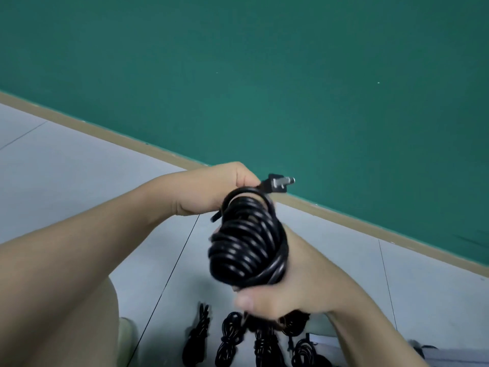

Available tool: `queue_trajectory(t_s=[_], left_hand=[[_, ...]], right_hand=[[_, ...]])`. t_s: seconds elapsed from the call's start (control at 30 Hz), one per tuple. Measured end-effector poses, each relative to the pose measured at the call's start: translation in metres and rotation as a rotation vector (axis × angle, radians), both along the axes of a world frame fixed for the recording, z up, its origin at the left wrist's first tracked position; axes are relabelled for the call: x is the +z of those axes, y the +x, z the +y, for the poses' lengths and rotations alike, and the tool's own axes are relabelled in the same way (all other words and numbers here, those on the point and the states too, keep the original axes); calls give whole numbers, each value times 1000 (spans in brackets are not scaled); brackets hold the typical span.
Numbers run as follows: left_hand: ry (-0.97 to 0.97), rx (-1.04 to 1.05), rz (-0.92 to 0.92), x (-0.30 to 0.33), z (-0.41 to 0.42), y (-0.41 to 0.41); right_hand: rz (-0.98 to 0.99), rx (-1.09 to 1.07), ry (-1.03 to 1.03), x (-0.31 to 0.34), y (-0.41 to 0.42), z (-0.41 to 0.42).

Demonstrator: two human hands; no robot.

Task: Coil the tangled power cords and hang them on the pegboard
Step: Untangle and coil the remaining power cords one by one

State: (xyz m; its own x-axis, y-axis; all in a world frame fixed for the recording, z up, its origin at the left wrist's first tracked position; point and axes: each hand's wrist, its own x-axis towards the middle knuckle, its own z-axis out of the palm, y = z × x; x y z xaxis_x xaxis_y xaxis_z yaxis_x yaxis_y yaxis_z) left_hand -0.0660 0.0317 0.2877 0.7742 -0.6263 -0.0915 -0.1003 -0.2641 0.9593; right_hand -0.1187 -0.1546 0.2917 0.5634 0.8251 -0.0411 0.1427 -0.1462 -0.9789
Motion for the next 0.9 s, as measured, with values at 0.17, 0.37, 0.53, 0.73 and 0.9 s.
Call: queue_trajectory(t_s=[0.17,0.37,0.53,0.73,0.9], left_hand=[[-91,184,73,-11,-6,10],[14,179,72,-19,-22,2],[71,238,67,-31,-31,-10],[312,208,-183,-37,-23,-24],[343,209,-173,-36,-22,-27]], right_hand=[[238,-258,239,0,18,-26],[396,-599,243,-6,35,-45],[632,-766,364,-11,43,-47],[722,-795,272,-22,49,-43],[518,-839,95,-34,52,-30]])
